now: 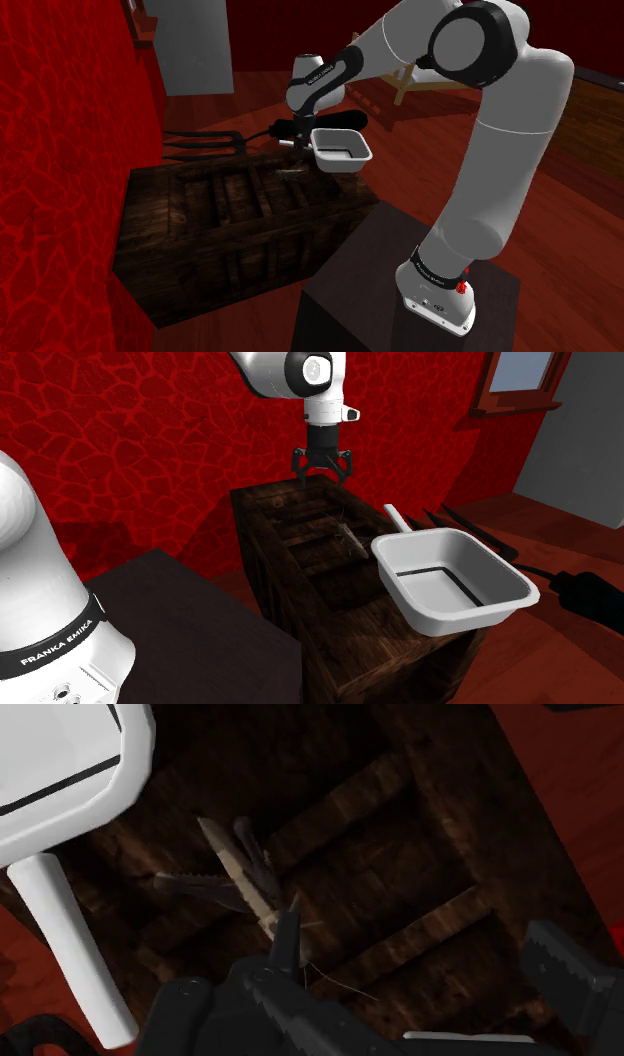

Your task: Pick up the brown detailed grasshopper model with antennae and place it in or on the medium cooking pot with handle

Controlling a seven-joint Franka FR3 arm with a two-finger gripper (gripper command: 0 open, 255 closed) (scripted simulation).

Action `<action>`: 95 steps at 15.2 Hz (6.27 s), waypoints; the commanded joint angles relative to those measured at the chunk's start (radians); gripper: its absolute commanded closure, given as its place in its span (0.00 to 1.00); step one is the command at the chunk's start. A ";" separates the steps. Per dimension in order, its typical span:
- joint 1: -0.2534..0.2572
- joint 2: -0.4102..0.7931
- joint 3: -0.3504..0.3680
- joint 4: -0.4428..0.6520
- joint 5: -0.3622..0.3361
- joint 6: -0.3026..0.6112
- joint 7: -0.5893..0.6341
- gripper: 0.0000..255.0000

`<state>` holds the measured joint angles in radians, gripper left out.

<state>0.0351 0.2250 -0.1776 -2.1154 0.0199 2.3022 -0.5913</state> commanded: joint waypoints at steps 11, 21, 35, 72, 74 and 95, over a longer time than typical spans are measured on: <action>-0.054 0.494 0.053 0.437 0.017 0.003 -0.179 0.00; -0.069 0.677 0.068 0.577 0.014 0.034 -0.210 0.00; -0.070 0.682 0.069 0.578 0.014 0.038 -0.210 1.00; -0.053 0.379 0.047 0.543 -0.008 -0.229 -0.214 1.00; -0.052 0.366 0.046 0.550 -0.009 -0.249 -0.214 1.00; -0.341 0.503 -0.020 0.775 0.023 -0.317 -0.557 1.00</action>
<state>-0.2914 0.7169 -0.1959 -1.3632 0.0404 1.9950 -1.1316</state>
